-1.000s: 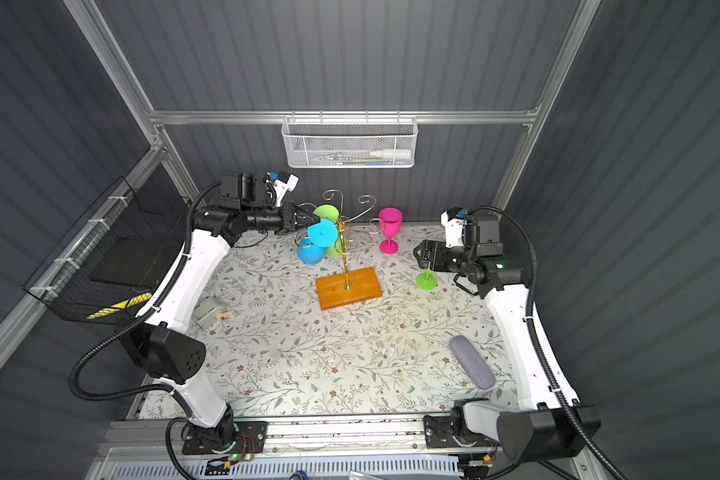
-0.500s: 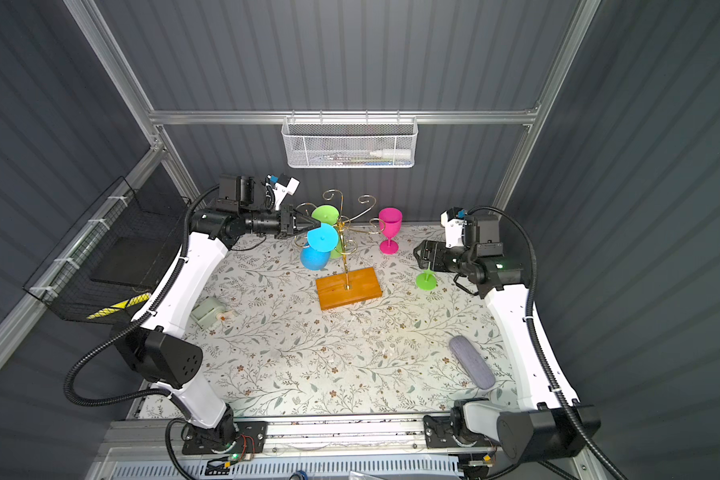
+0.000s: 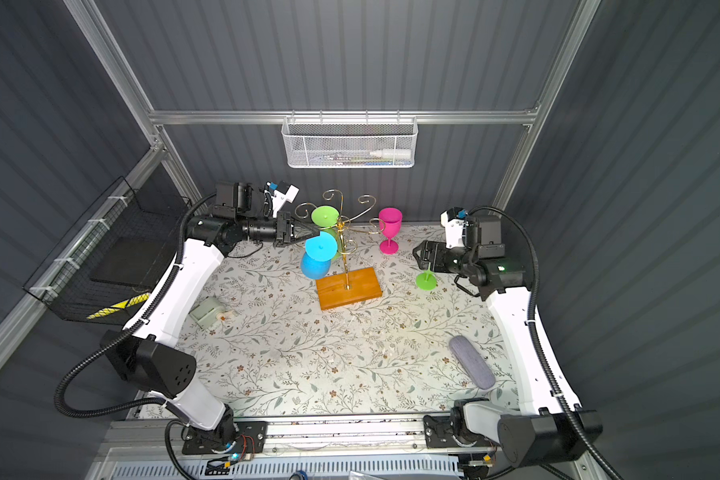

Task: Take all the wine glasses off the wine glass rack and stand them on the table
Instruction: 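Grasp the blue glass foot with the left gripper and lift it off the hook, then carry the blue glass off the rack with the left gripper while the right gripper approaches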

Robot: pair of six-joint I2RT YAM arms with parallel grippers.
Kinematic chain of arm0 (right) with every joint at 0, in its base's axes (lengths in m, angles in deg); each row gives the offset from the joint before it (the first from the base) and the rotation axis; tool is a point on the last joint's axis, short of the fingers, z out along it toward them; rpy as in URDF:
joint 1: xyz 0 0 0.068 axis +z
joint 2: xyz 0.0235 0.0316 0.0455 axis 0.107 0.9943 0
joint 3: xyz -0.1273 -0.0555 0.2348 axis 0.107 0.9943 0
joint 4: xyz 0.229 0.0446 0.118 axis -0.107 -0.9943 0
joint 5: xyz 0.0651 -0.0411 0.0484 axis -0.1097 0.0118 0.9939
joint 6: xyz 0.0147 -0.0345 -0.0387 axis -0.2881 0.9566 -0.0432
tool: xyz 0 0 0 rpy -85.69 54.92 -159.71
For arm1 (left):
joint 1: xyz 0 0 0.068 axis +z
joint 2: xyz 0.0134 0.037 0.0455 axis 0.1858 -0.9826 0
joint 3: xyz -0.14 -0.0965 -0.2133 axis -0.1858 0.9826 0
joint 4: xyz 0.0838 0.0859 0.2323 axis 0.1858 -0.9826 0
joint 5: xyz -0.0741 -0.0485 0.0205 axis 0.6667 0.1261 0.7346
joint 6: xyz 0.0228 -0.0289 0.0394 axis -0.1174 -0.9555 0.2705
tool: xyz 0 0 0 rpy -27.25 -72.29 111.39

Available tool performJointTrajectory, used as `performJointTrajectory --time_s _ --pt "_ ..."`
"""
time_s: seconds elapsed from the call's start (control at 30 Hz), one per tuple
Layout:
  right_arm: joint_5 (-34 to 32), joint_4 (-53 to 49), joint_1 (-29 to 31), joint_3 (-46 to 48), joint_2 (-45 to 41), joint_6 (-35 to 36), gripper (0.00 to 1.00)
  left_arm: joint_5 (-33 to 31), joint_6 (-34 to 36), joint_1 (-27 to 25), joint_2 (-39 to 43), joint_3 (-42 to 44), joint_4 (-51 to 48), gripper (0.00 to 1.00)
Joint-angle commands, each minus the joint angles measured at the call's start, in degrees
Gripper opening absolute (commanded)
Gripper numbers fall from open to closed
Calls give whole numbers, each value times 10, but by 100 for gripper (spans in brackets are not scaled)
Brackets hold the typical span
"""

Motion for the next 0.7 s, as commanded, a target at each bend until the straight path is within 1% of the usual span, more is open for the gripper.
performJointTrajectory --time_s 0.0,0.13,0.2,0.3,0.43,0.67 --pt "56 17 4 9 -28 0 87 26 -7 -1 37 8 12 0" --pt "130 54 9 27 -56 -21 87 27 -22 0 65 26 32 0" --pt "146 68 22 32 -83 -27 87 28 -34 0 80 37 50 0" --pt "120 77 75 41 -107 -5 87 37 -58 0 100 53 80 0" --pt "52 100 168 61 -133 46 87 57 -80 1 116 60 102 0" --pt "16 176 257 99 -146 108 89 90 -105 5 145 73 111 0"
